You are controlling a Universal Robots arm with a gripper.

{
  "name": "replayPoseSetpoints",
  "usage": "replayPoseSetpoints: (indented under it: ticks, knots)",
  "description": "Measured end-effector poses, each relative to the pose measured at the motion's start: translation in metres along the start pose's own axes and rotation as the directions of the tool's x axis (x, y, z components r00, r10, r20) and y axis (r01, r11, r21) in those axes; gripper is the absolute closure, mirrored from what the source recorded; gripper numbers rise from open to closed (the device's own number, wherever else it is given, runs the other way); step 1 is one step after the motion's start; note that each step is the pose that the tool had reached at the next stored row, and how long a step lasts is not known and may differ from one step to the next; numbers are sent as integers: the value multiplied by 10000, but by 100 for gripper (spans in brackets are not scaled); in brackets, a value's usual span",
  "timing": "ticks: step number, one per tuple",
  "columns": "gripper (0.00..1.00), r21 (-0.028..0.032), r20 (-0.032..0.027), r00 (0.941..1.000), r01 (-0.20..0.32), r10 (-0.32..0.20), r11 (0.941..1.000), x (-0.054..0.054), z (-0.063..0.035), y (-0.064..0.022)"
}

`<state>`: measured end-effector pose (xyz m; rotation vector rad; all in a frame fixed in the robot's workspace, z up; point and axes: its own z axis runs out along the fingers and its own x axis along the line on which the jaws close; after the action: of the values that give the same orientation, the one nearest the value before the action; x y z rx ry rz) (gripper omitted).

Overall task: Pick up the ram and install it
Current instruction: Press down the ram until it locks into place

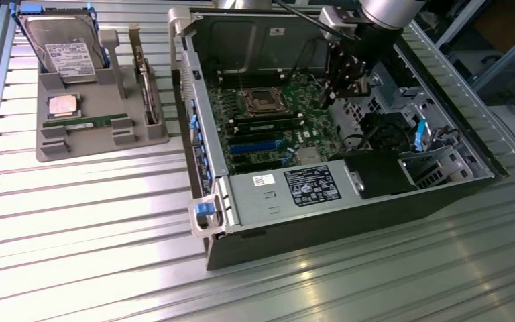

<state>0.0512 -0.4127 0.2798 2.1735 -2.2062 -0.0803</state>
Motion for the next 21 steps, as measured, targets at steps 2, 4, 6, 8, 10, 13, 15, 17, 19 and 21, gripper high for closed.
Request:
replayPoseSetpoints:
  ticks: [2, 4, 6, 8, 10, 13, 15, 17, 19, 21]
  knots:
    - [89, 1, 7, 10000, 1, -1, 10000, -1, -8, 0]
    - [89, 0, 3, 10000, 1, -1, 10000, 0, -10, 0]
    - [89, 0, 3, 10000, 0, 0, 10000, 0, -10, 0]
    - [89, 0, 3, 10000, 1, -1, 10000, 0, -10, 0]
    - [89, 0, 3, 10000, 1, -1, 10000, 0, -10, 0]
    - [89, 0, 4, 10000, -14, 14, 10000, 0, -9, 0]
    - [89, 1, 10, 9999, -106, 106, 9999, 0, -10, 0]
    - [89, 2, 34, 9989, -463, 463, 9989, 0, -10, 0]
    - [89, 2, 43, 9983, -589, 589, 9983, 0, -10, 0]
    - [89, 2, 65, 9957, -920, 920, 9958, 0, -10, 0]
